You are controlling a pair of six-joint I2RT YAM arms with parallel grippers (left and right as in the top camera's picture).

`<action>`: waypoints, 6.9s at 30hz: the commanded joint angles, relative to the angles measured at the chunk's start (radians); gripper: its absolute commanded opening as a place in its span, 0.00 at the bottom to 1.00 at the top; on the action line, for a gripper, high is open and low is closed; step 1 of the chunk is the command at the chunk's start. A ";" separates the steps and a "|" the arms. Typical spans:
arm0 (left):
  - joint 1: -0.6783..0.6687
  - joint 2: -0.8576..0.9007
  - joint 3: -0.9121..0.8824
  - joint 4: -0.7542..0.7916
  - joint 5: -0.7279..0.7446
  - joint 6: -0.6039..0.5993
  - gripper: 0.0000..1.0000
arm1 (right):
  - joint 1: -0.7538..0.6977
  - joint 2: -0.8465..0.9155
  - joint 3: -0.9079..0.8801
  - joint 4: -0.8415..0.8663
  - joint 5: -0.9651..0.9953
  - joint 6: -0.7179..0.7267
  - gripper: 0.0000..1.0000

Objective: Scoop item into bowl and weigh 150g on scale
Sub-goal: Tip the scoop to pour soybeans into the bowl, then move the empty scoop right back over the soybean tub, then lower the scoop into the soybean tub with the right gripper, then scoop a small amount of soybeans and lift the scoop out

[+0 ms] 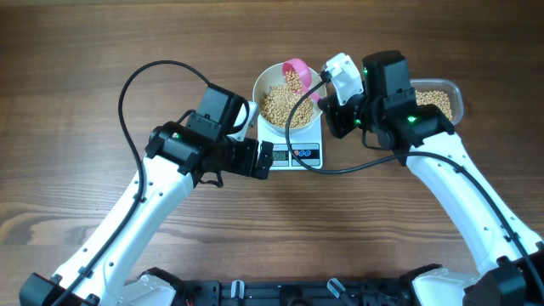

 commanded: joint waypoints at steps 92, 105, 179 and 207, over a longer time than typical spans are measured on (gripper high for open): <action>-0.003 0.004 -0.003 0.002 0.012 -0.002 1.00 | -0.547 0.119 0.014 -0.264 0.325 -0.132 0.04; -0.003 0.004 -0.003 0.002 0.012 -0.002 1.00 | -0.547 0.126 0.014 -0.301 0.165 -0.078 0.04; -0.003 0.004 -0.003 0.002 0.012 -0.002 1.00 | -0.858 0.163 -0.051 -0.289 -0.491 0.097 0.04; -0.003 0.004 -0.003 0.002 0.012 -0.002 1.00 | -1.141 0.163 -0.051 -0.371 -1.074 0.044 0.04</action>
